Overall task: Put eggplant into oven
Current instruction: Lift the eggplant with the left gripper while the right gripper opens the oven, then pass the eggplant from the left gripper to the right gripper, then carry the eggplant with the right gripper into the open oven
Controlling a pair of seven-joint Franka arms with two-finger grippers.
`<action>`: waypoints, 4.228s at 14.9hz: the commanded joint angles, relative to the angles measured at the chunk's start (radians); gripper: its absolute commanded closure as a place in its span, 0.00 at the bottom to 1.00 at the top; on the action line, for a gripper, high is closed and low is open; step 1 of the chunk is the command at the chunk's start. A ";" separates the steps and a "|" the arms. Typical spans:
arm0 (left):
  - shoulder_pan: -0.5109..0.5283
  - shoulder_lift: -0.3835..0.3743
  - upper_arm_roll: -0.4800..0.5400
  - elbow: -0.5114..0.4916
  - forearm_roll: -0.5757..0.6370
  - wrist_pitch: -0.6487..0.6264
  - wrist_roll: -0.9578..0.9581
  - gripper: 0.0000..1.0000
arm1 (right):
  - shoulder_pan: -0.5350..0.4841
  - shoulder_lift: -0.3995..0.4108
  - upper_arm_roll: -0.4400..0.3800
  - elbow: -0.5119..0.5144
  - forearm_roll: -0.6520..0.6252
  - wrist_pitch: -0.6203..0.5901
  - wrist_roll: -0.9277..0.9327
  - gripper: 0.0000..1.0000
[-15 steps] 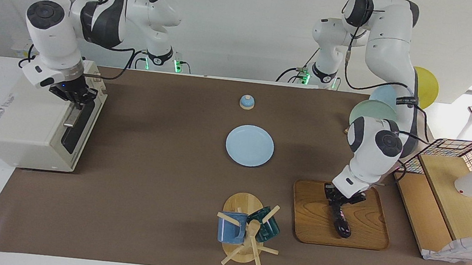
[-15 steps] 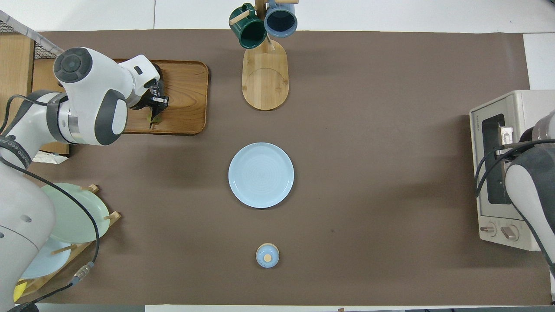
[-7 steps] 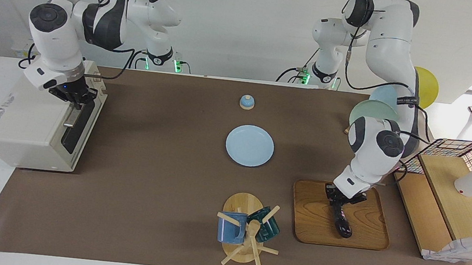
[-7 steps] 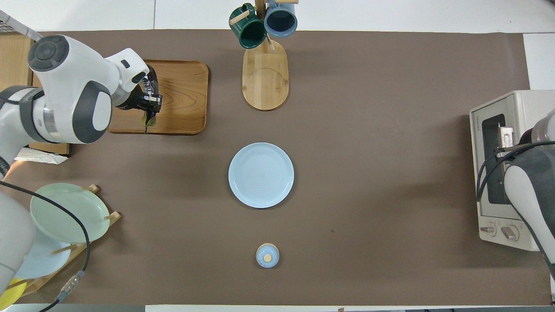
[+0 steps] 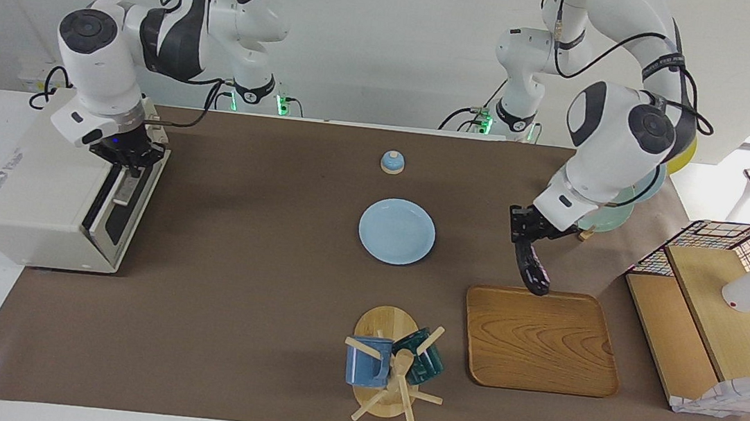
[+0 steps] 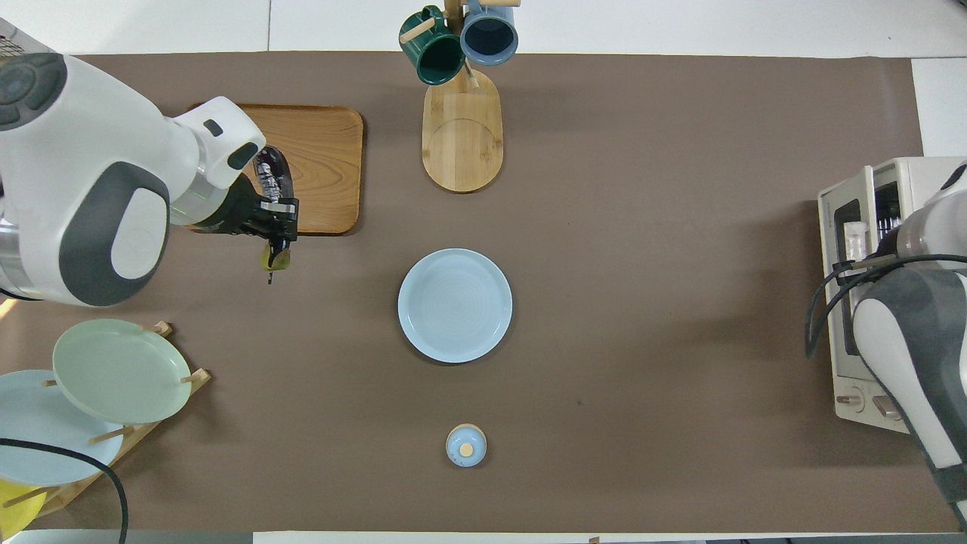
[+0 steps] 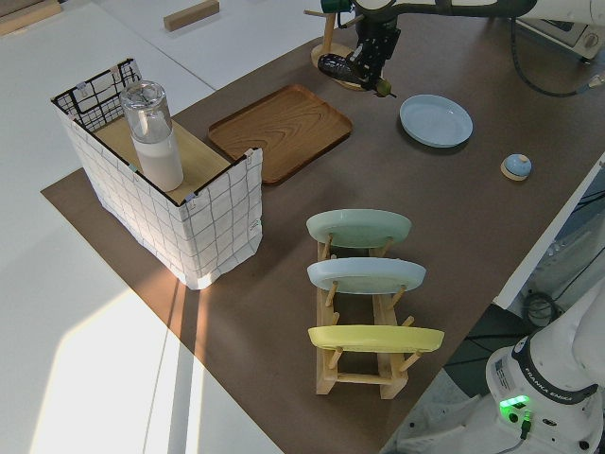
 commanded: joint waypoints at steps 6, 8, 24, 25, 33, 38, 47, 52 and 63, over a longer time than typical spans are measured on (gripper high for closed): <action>-0.287 -0.072 0.015 -0.235 -0.045 0.227 -0.167 1.00 | 0.054 0.103 0.002 -0.115 0.098 0.279 0.031 1.00; -0.339 -0.067 0.015 -0.291 -0.045 0.320 -0.209 1.00 | 0.076 0.118 0.003 -0.124 0.098 0.295 0.088 1.00; -0.415 0.058 0.015 -0.321 -0.045 0.477 -0.224 0.89 | 0.220 0.208 0.037 -0.020 0.313 0.249 0.276 0.88; -0.413 0.058 0.015 -0.321 -0.045 0.476 -0.226 0.21 | 0.234 0.203 0.037 -0.012 0.313 0.249 0.334 0.78; -0.240 -0.003 0.016 -0.209 -0.044 0.234 -0.112 0.00 | 0.298 0.226 0.040 0.117 0.293 0.117 0.307 0.10; -0.056 -0.047 0.025 -0.135 -0.030 0.073 0.073 0.00 | 0.512 0.272 0.043 0.215 0.307 0.189 0.422 0.03; 0.162 -0.146 0.036 -0.048 0.057 -0.078 0.190 0.00 | 0.840 0.618 0.041 0.556 0.167 0.275 0.885 0.00; 0.165 -0.167 0.039 0.063 0.111 -0.262 0.190 0.00 | 0.883 0.685 0.040 0.554 0.080 0.319 0.919 0.24; 0.170 -0.169 0.031 0.064 0.111 -0.225 0.187 0.00 | 0.894 0.668 0.035 0.557 -0.018 0.170 0.913 1.00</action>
